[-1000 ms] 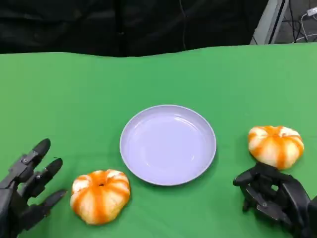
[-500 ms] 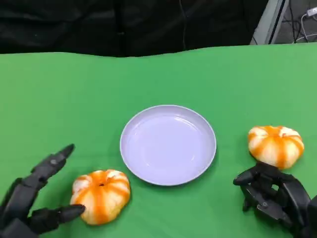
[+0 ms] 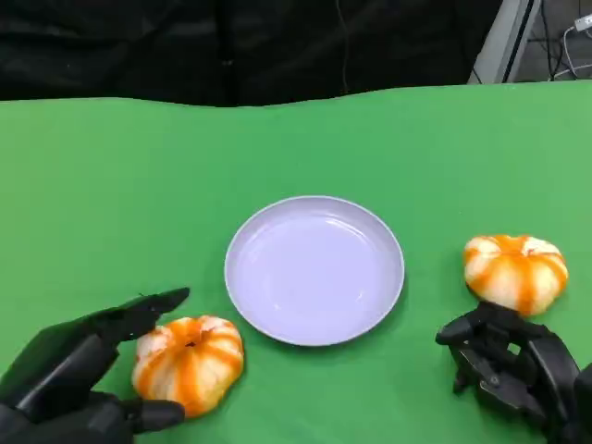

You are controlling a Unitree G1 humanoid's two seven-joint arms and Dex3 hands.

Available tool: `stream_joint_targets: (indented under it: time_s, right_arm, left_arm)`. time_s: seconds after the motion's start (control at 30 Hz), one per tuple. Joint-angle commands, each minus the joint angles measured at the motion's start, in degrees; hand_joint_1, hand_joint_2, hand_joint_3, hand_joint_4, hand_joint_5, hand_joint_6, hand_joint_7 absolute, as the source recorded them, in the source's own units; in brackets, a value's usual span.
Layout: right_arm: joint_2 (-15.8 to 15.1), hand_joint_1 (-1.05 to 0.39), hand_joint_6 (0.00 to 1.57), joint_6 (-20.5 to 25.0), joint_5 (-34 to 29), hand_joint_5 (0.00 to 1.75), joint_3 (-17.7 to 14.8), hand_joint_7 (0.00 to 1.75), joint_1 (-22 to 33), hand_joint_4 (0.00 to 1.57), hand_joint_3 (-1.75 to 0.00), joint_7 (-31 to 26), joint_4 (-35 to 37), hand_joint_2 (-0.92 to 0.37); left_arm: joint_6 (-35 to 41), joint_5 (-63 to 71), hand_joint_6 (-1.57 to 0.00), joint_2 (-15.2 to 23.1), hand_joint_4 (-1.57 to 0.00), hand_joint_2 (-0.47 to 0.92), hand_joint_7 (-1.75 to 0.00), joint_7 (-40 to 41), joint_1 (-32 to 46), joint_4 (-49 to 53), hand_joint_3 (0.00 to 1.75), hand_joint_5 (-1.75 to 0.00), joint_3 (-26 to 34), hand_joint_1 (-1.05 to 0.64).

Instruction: Grasp the bread from the table and place it into the plate.

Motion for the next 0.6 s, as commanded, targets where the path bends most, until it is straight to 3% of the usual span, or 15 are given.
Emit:
stream_joint_targets:
  time_s: [0.03,0.27,0.4,0.6]
  right_arm:
    - [-0.6,-0.25,0.71,0.5,0.2,1.75,-0.3,1.11,0.4,0.64,-0.45,-0.2,0.4,-0.92]
    - [-0.6,-0.25,0.71,0.4,0.2,1.75,-0.3,1.1,0.4,0.64,-0.45,-0.2,0.4,-0.92]
    - [-0.4,-0.26,0.72,0.4,-0.5,1.75,0.1,1.11,0.5,0.64,-0.45,-1.3,0.1,-0.92]
    - [-0.4,-0.27,0.72,0.1,-0.9,1.75,0.2,1.12,0.7,0.65,-0.45,-1.8,-0.1,-0.92]
  left_arm:
    - [3.8,0.7,-0.29,1.9,-0.3,0.92,0.0,-1.3,-0.1,-1.9,0.44,0.0,-1.8,-1.05]
    - [5.1,0.1,-0.29,2.8,-0.3,0.92,0.0,-0.7,0.0,-2.6,0.44,0.0,-2.8,-1.05]
    - [8.1,7.2,-0.28,2.0,-0.35,0.92,0.0,-0.7,-6.2,4.4,0.56,-0.02,-10.1,-1.05]
    - [10.0,8.5,-0.28,2.5,-0.38,0.92,0.0,-1.3,-9.5,6.8,0.6,-0.03,-13.3,-1.05]
